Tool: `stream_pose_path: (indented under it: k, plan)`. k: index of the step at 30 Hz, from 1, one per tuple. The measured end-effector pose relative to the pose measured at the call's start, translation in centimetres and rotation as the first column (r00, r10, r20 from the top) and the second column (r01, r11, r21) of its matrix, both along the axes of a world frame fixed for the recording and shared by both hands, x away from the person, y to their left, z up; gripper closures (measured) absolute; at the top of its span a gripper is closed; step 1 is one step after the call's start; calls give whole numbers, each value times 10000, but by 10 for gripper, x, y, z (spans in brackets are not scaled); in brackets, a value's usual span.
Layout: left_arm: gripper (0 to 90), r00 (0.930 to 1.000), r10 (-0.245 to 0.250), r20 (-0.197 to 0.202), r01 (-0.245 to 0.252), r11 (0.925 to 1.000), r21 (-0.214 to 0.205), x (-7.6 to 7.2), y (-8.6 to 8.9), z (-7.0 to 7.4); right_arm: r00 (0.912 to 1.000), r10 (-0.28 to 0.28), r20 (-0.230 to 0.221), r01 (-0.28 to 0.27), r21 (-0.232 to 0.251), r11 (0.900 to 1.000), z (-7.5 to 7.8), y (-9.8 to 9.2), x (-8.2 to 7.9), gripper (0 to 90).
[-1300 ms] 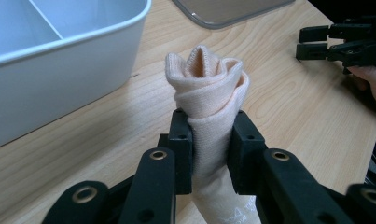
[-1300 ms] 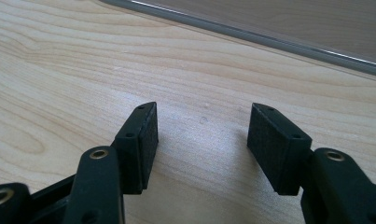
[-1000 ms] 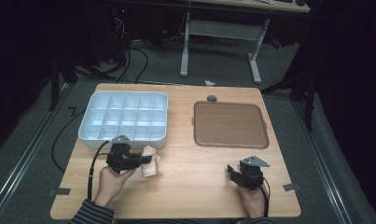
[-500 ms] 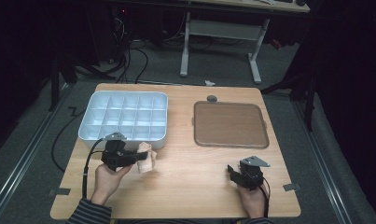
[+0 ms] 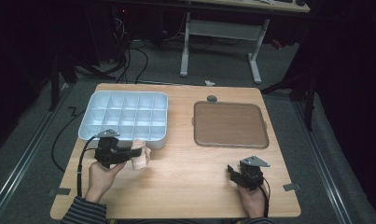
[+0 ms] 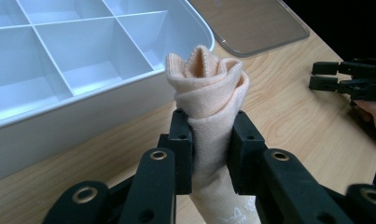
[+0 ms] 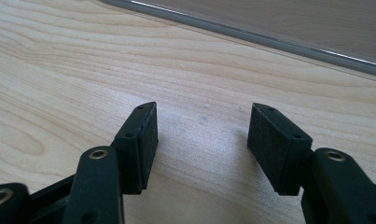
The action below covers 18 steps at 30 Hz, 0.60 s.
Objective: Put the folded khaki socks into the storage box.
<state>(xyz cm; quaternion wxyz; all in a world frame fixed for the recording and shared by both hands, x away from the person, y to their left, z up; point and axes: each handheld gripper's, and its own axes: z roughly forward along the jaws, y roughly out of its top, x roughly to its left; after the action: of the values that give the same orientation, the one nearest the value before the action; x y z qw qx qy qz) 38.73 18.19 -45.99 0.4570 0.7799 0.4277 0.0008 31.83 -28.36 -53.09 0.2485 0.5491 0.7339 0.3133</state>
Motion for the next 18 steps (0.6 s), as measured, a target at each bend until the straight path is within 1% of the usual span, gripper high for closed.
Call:
stream_pose_path:
  k: [5, 7, 12, 14, 18]
  plan:
    - [744, 9999, 129, 2, -129, 9999, 12, 3, 2, 0, 10000, -1, 8, 1, -7, 10000, 0, 0, 0, 430]
    - [744, 9998, 211, 17, -211, 9997, 124, 4, 3, 1, 10000, -32, -15, 32, 21, 10000, 0, 0, 0, 430]
    - [744, 9993, 336, 131, -337, 9994, 58, 9, 8, 10, 10000, -31, -12, 31, 18, 10000, 0, 0, 0, 431]
    - [744, 9989, 410, 219, -412, 9991, 89, 11, 10, 13, 10000, -34, -4, 34, 14, 10000, 0, 0, 0, 430]
    - [744, 9989, 414, 225, -417, 9990, 152, 15, 13, 19, 10000, -37, -6, 37, 18, 10000, 0, 0, 0, 430]
